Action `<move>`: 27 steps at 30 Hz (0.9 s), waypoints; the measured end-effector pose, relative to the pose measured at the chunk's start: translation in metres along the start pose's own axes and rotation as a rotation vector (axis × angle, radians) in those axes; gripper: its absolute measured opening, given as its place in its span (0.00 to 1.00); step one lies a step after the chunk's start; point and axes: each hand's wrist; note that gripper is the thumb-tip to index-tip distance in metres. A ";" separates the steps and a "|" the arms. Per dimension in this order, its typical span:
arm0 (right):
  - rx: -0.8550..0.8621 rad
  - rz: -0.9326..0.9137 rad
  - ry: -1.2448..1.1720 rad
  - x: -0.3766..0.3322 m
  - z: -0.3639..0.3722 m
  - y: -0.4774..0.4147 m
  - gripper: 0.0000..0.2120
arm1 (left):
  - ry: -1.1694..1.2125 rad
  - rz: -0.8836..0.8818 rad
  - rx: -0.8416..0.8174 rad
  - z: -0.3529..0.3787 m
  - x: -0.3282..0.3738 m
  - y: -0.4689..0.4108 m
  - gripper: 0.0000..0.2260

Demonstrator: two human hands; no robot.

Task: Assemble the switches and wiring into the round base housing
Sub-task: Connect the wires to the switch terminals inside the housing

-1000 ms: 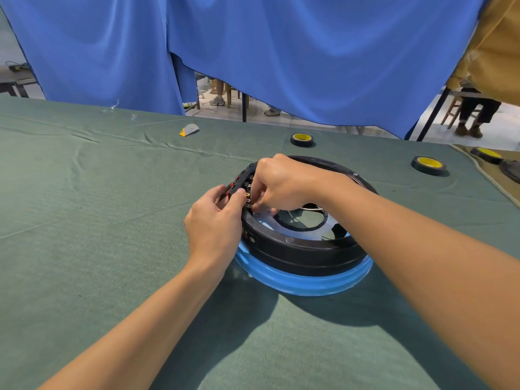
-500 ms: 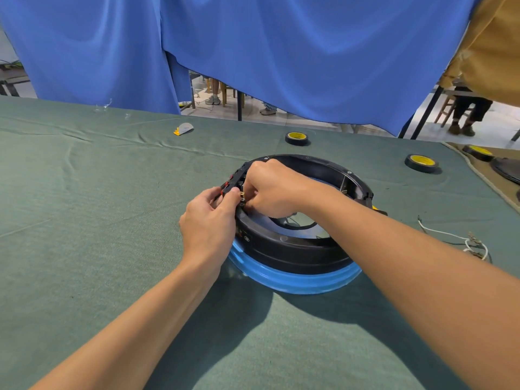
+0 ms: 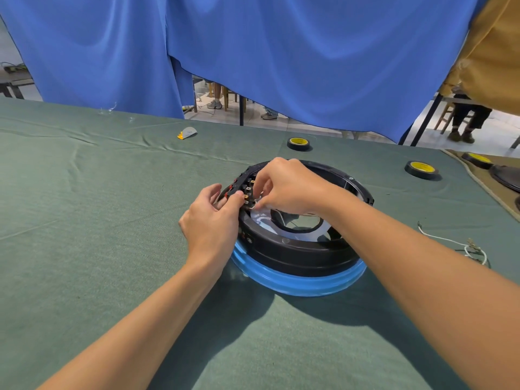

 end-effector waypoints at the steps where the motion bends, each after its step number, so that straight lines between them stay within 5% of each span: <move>1: 0.000 0.021 -0.007 0.001 0.000 0.001 0.11 | 0.002 -0.001 -0.001 0.000 0.000 -0.001 0.30; 21: 0.167 0.146 -0.092 -0.012 0.014 0.006 0.10 | -0.050 0.016 -0.020 -0.001 0.003 -0.001 0.20; 27: 0.052 0.097 -0.090 -0.004 0.005 0.012 0.06 | -0.098 0.051 -0.020 -0.006 0.006 0.001 0.15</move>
Point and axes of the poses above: each hand's wrist, its own y-axis away from the middle knuckle, its own z-axis out of the palm, x = y × z, and after that the axes turned 9 degrees about x, right-handed
